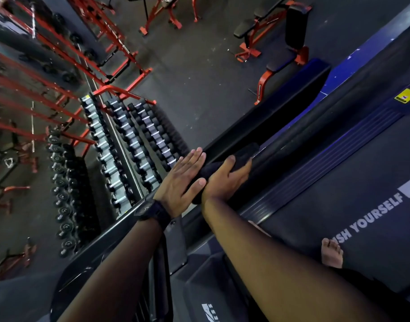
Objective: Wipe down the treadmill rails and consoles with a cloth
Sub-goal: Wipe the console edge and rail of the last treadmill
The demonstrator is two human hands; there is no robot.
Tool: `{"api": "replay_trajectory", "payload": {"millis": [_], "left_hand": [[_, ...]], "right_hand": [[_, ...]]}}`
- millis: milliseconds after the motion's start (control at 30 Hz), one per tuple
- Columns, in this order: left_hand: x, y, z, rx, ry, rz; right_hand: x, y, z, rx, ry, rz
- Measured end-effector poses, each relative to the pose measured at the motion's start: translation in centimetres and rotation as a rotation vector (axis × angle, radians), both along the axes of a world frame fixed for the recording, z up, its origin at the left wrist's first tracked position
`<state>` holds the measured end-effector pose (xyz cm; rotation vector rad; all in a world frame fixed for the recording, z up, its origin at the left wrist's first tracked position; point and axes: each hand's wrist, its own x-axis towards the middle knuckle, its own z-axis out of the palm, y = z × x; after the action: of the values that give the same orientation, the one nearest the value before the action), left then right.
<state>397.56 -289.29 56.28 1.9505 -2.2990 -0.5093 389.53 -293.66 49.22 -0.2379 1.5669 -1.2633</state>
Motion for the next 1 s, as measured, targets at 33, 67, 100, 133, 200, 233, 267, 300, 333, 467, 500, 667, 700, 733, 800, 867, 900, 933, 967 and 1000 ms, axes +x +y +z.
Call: {"api": "replay_trajectory", "payload": {"millis": [33, 67, 100, 133, 200, 233, 267, 300, 333, 467, 500, 667, 700, 733, 800, 867, 900, 933, 967, 1000], "left_hand": [[0.0, 0.1, 0.0, -0.004, 0.000, 0.004], [0.0, 0.4, 0.0, -0.013, 0.008, 0.013], [0.0, 0.6, 0.0, -0.027, 0.026, 0.030], [0.1, 0.9, 0.0, -0.041, 0.049, 0.050], [0.4, 1.6, 0.1, -0.046, 0.057, 0.070], [0.7, 2.0, 0.1, -0.037, 0.035, 0.061], [0.9, 2.3, 0.1, -0.026, 0.012, 0.046], [1.1, 2.7, 0.2, -0.019, -0.001, 0.032], [1.3, 2.9, 0.1, -0.016, -0.005, 0.022], [1.7, 3.1, 0.3, -0.025, 0.014, 0.016], [1.9, 3.2, 0.3, -0.026, 0.020, 0.019], [2.9, 4.0, 0.2, -0.015, -0.015, -0.003], [3.0, 4.2, 0.2, -0.017, -0.023, -0.007], [3.0, 4.3, 0.2, -0.022, -0.028, -0.008], [3.0, 4.4, 0.2, -0.029, -0.019, 0.000], [3.3, 4.5, 0.3, -0.023, -0.006, 0.014], [3.5, 4.6, 0.3, -0.017, -0.009, 0.020], [3.7, 4.8, 0.2, -0.013, -0.018, 0.027], [3.8, 5.0, 0.2, -0.010, -0.026, 0.036], [3.9, 5.2, 0.1, -0.009, -0.028, 0.052]], "right_hand": [[0.2, 0.5, 0.4, 0.088, -0.048, 0.028], [0.3, 1.4, 1.1, 0.088, -0.030, 0.078], [0.3, 2.3, 1.8, 0.005, 0.018, 0.113], [0.3, 3.1, 2.2, -0.118, 0.076, 0.137], [-0.2, 3.1, 2.3, -0.323, 0.166, 0.148], [-0.2, 2.6, 1.9, -0.337, 0.172, 0.122], [-0.1, 2.0, 1.3, -0.271, 0.121, 0.079], [0.0, 1.4, 0.8, -0.150, 0.025, 0.030], [0.2, 1.2, 0.5, -0.016, -0.065, 0.006], [1.1, 4.7, 1.6, -0.189, 0.084, 0.165], [1.3, 5.3, 1.7, -0.293, 0.128, 0.182], [1.5, 2.5, 0.6, -0.049, -0.051, -0.019], [1.4, 2.4, 0.5, 0.081, -0.144, -0.045], [1.5, 2.7, 0.8, 0.160, -0.169, -0.024], [1.8, 4.3, 1.7, 0.018, -0.040, 0.074], [1.9, 5.4, 2.0, -0.244, 0.104, 0.153], [1.9, 4.9, 1.7, -0.287, 0.116, 0.138], [1.9, 4.0, 1.1, -0.247, 0.092, 0.094], [1.7, 3.2, 0.5, -0.136, 0.030, 0.036], [1.6, 2.6, 0.2, -0.010, -0.065, -0.007]]}}
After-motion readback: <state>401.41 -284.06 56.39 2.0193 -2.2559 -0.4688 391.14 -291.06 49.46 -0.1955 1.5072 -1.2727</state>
